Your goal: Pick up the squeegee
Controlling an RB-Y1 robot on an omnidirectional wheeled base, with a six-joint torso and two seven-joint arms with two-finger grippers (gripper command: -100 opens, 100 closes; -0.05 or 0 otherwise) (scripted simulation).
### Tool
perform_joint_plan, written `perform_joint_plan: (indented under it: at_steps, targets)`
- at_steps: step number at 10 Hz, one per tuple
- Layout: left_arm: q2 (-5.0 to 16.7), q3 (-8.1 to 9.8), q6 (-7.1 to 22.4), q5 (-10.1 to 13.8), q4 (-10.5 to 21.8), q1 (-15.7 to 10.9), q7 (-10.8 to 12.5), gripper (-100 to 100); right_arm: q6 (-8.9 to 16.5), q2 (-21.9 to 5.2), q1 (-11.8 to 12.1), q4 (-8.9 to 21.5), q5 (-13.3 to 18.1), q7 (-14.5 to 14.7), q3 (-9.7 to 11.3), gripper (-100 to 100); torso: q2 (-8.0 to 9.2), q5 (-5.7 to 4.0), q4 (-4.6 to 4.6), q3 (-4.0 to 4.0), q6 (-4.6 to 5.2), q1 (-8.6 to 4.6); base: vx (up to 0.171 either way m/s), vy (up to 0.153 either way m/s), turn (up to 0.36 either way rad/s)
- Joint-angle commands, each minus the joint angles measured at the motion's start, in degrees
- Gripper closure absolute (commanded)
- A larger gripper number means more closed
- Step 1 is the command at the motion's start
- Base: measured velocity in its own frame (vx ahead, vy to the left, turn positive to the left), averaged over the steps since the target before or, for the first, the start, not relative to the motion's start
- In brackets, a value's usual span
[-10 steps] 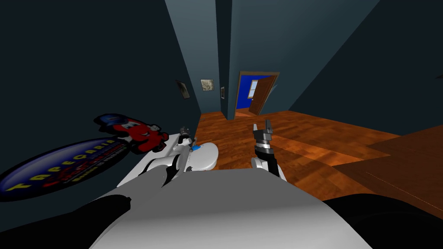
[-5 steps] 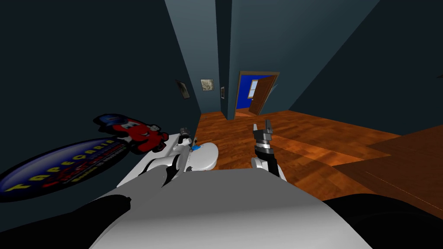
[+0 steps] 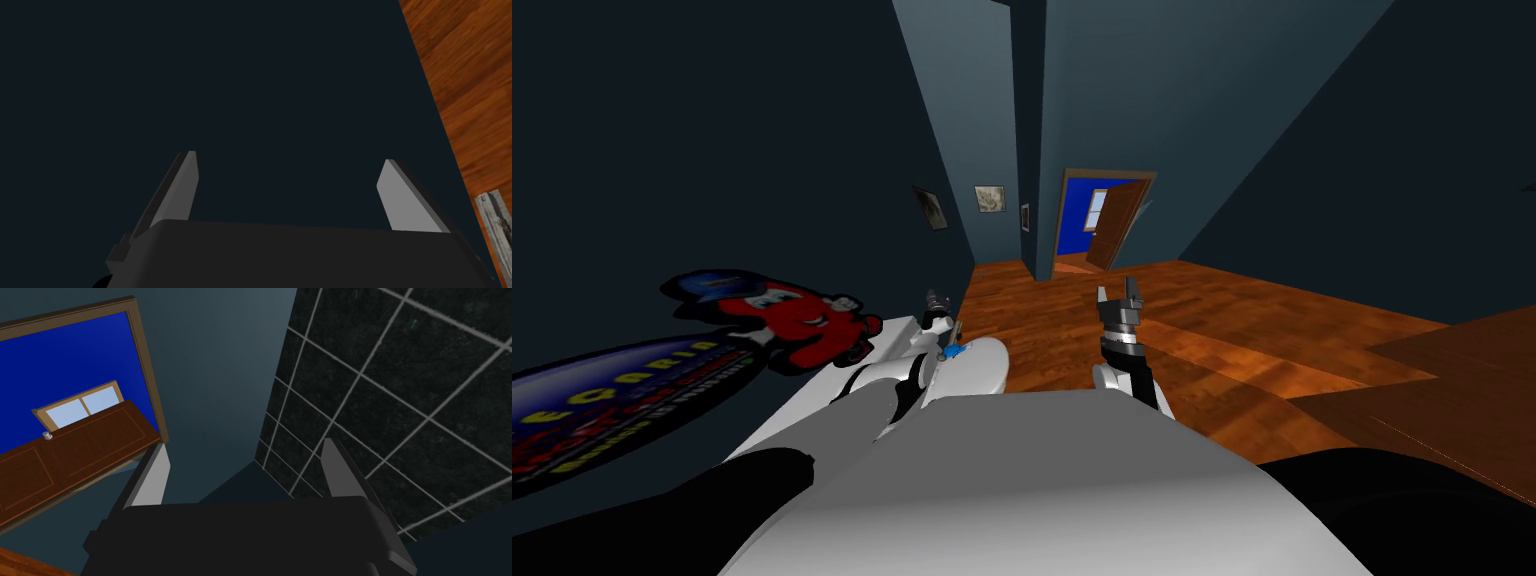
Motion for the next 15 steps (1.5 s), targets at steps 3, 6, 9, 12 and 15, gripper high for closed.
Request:
perform_joint_plan:
  at_steps: [3,6,9,12,15]
  targets:
    - [0.5,0.73,1.4,0.2,0.6,-1.0,-0.8,-100,0.0,0.0,0.0,0.0,0.0,0.0,0.0,0,0.08,0.02,0.01,0.04,-0.06,0.11,0.119,-0.13,0.045]
    - [0.6,0.93,1.7,0.2,0.8,-1.3,-1.0,-100,0.0,0.0,0.0,0.0,0.0,0.0,0.0,0,0.38,0.1,0.07,0.21,-0.03,0.47,0.057,-0.053,-0.027]
    - [1.0,1.51,2.7,0.3,1.1,-2.0,-1.6,-100,0.0,0.0,0.0,0.0,0.0,0.0,0.0,0,0.07,0.07,0.01,0.04,-0.04,0.35,0.161,-0.078,-0.06]
    - [1.5,2.2,4.0,0.5,1.7,-2.9,-2.4,-100,0.0,0.0,0.0,0.0,0.0,0.0,0.0,0,-0.15,0.02,-0.06,-0.11,-0.03,0.08,0.189,-0.135,-0.006]
    - [2.0,2.96,5.4,0.6,2.3,-3.9,-3.2,-100,0.0,0.0,0.0,0.0,0.0,0.0,0.0,0,-0.09,0.0,-0.03,-0.06,-0.03,0.02,0.176,-0.154,-0.007]
